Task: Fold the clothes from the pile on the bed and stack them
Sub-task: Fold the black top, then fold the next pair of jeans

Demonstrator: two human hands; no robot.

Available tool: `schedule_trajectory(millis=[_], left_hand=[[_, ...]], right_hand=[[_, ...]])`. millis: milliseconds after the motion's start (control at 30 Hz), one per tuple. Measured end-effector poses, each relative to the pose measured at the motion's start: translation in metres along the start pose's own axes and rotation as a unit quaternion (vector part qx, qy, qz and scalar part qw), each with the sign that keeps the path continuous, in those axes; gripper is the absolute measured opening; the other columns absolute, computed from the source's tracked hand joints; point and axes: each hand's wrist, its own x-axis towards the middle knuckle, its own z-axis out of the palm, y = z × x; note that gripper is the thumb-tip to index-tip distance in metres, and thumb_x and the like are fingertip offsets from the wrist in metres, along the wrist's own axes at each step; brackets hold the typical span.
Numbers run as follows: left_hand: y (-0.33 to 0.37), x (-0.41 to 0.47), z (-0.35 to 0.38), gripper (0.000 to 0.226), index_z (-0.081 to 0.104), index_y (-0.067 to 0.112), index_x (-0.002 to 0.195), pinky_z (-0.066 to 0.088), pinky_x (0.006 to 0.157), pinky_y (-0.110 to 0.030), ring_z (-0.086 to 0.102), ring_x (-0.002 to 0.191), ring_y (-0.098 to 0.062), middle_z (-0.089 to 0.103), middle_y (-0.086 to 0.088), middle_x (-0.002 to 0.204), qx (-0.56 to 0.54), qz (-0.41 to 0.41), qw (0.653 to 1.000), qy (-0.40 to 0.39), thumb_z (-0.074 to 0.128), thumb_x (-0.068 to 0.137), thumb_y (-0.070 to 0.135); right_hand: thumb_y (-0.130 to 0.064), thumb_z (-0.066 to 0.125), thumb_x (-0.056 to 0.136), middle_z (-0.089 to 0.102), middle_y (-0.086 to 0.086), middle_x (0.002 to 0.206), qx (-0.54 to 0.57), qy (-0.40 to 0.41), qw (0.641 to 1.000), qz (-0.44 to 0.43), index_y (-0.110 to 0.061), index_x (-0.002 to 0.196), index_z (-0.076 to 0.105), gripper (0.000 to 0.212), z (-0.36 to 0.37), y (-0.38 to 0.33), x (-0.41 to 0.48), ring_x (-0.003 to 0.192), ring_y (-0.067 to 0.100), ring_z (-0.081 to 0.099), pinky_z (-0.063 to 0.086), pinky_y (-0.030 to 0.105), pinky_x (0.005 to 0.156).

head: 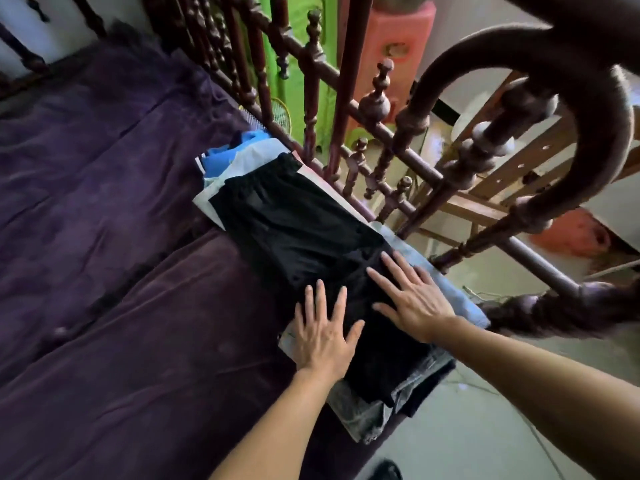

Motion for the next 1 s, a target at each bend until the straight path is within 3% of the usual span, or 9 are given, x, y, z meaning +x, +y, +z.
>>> schedule_trajectory(millis=[133, 267, 367, 467, 500, 567, 667, 767, 1000], left_hand=[[-0.012, 0.008, 0.031, 0.075, 0.022, 0.028, 0.148, 0.034, 0.106, -0.053, 0.027, 0.142, -0.033, 0.028, -0.016, 0.154, 0.05, 0.011, 0.998, -0.044, 0.025, 0.086, 0.07], [-0.001, 0.016, 0.039, 0.078, 0.023, 0.026, 0.15, 0.029, 0.109, -0.056, 0.022, 0.143, -0.035, 0.025, -0.018, 0.155, 0.054, -0.01, 0.995, -0.078, 0.022, 0.085, 0.069], [0.007, 0.02, 0.028, 0.077, -0.004, 0.029, 0.152, 0.008, 0.116, -0.055, -0.007, 0.147, -0.033, -0.006, -0.015, 0.159, 0.071, -0.011, 0.989, -0.126, 0.016, 0.088, 0.067], [0.018, 0.006, 0.003, 0.074, -0.01, 0.028, 0.151, 0.005, 0.117, -0.051, -0.014, 0.146, -0.031, -0.017, -0.013, 0.158, 0.075, -0.044, 0.984, -0.154, 0.031, 0.096, 0.056], [0.021, -0.003, -0.004, 0.073, -0.009, 0.027, 0.151, 0.008, 0.117, -0.049, -0.012, 0.146, -0.03, -0.016, -0.013, 0.158, 0.073, -0.057, 0.984, -0.15, 0.034, 0.097, 0.051], [0.026, -0.029, -0.021, 0.066, 0.002, 0.025, 0.152, 0.017, 0.115, -0.045, 0.003, 0.146, -0.031, -0.005, -0.012, 0.159, 0.059, -0.093, 0.983, -0.148, 0.037, 0.099, 0.042], [0.03, -0.077, -0.046, 0.047, 0.034, 0.021, 0.143, 0.032, 0.104, -0.042, 0.035, 0.131, -0.028, 0.032, -0.008, 0.145, 0.019, -0.164, 0.975, -0.151, 0.039, 0.098, 0.036], [0.027, -0.134, -0.067, 0.036, 0.049, 0.019, 0.128, 0.041, 0.094, -0.039, 0.051, 0.117, -0.026, 0.051, -0.005, 0.127, -0.004, -0.242, 0.964, -0.107, 0.04, 0.097, 0.035], [0.004, -0.289, -0.11, 0.032, 0.055, 0.019, 0.121, 0.046, 0.086, -0.035, 0.058, 0.111, -0.028, 0.062, -0.007, 0.119, -0.02, -0.391, 0.92, -0.007, 0.045, 0.096, 0.035]], right_hand=[[-0.066, 0.016, 0.094, 0.017, 0.01, 0.159, -0.002, -0.021, 1.0, 0.021, -0.029, 0.152, 0.023, 0.069, 0.044, 0.008, -0.001, 0.147, 0.027, 0.017, 0.02, 0.045, 0.113], [-0.069, 0.009, 0.092, 0.012, 0.007, 0.16, 0.007, -0.04, 0.998, 0.039, -0.032, 0.152, 0.014, 0.071, 0.067, 0.015, 0.005, 0.148, 0.024, 0.012, 0.016, 0.044, 0.113], [-0.071, 0.002, 0.088, 0.001, 0.004, 0.161, 0.016, -0.057, 0.998, 0.031, -0.032, 0.152, 0.0, 0.074, 0.064, 0.019, 0.007, 0.149, 0.021, 0.001, 0.013, 0.042, 0.117], [-0.072, -0.006, 0.081, -0.012, 0.004, 0.161, 0.008, -0.101, 0.995, 0.014, -0.032, 0.151, -0.01, 0.081, 0.045, 0.016, 0.004, 0.149, 0.023, -0.008, 0.012, 0.043, 0.118], [-0.071, -0.004, 0.082, -0.013, 0.005, 0.16, -0.003, -0.113, 0.994, 0.005, -0.032, 0.152, -0.01, 0.08, 0.036, 0.016, 0.002, 0.149, 0.024, -0.008, 0.014, 0.044, 0.118], [-0.064, 0.016, 0.093, -0.008, 0.008, 0.161, -0.03, -0.146, 0.989, -0.011, -0.028, 0.154, -0.003, 0.073, 0.015, 0.016, 0.0, 0.149, 0.027, -0.002, 0.017, 0.046, 0.116], [-0.046, 0.044, 0.094, 0.029, 0.012, 0.15, -0.059, -0.123, 0.989, -0.051, -0.02, 0.144, 0.032, 0.057, -0.018, 0.009, -0.008, 0.139, 0.03, 0.027, 0.03, 0.045, 0.109], [-0.037, 0.043, 0.094, 0.052, 0.006, 0.126, -0.061, -0.069, 0.987, -0.129, -0.018, 0.124, 0.051, 0.036, -0.049, -0.018, -0.017, 0.119, 0.027, 0.048, 0.04, 0.04, 0.094], [-0.032, 0.038, 0.098, 0.061, 0.005, 0.114, -0.023, 0.0, 0.946, -0.324, -0.017, 0.115, 0.056, 0.029, -0.112, -0.151, -0.057, 0.1, 0.03, 0.063, 0.047, 0.036, 0.074]])
